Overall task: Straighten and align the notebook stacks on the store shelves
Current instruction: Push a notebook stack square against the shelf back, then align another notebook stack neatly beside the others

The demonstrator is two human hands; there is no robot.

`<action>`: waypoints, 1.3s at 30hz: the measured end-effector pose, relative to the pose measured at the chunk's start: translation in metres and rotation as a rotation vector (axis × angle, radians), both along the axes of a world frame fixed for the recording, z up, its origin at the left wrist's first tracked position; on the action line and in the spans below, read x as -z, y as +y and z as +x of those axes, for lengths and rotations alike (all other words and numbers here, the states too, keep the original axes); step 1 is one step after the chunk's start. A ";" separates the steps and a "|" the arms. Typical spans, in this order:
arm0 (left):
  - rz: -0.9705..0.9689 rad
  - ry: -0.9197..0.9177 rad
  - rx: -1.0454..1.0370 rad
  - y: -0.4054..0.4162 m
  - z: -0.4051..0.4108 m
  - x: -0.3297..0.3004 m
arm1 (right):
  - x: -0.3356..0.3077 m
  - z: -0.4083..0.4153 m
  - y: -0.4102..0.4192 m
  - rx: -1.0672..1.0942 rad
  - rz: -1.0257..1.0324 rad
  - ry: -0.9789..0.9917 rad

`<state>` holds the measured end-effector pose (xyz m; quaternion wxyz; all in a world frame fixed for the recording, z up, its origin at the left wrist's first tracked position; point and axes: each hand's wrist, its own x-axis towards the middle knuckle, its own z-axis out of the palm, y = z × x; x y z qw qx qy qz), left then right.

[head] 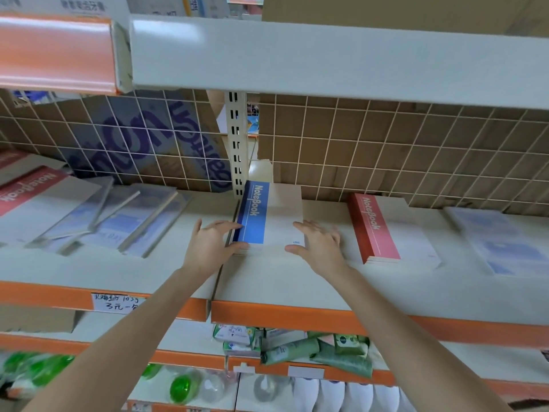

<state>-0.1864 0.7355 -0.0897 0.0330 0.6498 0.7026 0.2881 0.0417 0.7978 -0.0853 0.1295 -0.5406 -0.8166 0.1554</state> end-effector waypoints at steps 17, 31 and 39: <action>-0.183 0.315 -0.397 -0.131 -0.106 -0.026 | -0.026 -0.160 -0.076 -0.411 0.163 0.055; -0.410 0.666 -0.234 -0.156 -0.399 -0.044 | -0.009 -0.451 -0.147 -0.354 0.029 -0.017; -0.337 0.783 0.054 -0.121 -0.452 -0.038 | 0.010 -0.531 -0.148 -0.124 0.061 -0.145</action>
